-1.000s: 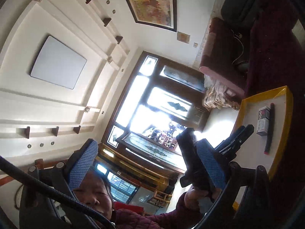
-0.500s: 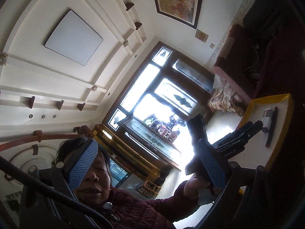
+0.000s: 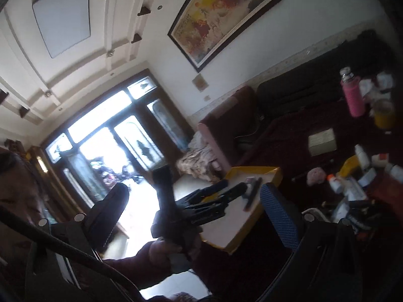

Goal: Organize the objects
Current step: 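Lower the black marker into the tray and open the right gripper, then grasp the black marker with teal cap using the left gripper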

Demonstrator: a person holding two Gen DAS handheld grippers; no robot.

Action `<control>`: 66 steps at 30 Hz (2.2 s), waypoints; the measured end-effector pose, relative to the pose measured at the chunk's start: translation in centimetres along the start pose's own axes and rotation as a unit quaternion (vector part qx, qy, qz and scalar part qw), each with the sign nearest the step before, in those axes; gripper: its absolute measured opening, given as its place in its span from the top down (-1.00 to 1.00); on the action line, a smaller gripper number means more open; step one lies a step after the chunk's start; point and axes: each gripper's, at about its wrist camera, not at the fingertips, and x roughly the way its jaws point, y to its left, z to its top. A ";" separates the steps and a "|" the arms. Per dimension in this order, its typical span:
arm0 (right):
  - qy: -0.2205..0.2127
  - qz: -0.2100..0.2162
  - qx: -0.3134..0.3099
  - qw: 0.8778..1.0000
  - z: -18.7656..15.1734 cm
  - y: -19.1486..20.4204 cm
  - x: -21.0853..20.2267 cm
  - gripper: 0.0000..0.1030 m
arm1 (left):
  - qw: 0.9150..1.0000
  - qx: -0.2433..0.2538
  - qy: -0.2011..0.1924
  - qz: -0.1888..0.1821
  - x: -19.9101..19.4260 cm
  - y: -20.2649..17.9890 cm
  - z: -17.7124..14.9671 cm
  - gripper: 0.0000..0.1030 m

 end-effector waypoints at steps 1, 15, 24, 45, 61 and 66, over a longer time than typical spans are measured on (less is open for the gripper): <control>-0.023 -0.065 -0.029 0.997 0.0 0.6 -0.7 -1.00 | 1.000 0.006 -0.016 0.012 -0.5 -0.5 0.1 -0.79; -0.319 -0.407 -0.201 0.832 -4.5 6.8 -7.9 -1.00 | 0.999 0.002 -0.039 0.021 -0.4 -3.6 -1.1 -0.97; -0.310 -0.448 -0.242 0.803 -4.8 7.4 -6.6 -1.00 | 0.995 0.054 0.008 0.079 2.7 -4.9 -3.5 -0.97; -0.049 -0.461 0.027 0.885 -9.2 -13.7 -0.9 -1.00 | 0.983 0.036 0.165 0.067 14.0 -1.5 -2.7 -0.97; -0.022 -0.447 0.067 0.892 -10.0 -18.5 -0.5 -1.00 | 0.951 0.161 0.251 0.083 29.4 1.8 -1.3 -0.09; -0.009 -0.449 0.067 0.891 -10.2 -18.8 0.0 -1.00 | 0.933 0.206 0.282 0.084 31.4 0.9 -3.4 -0.09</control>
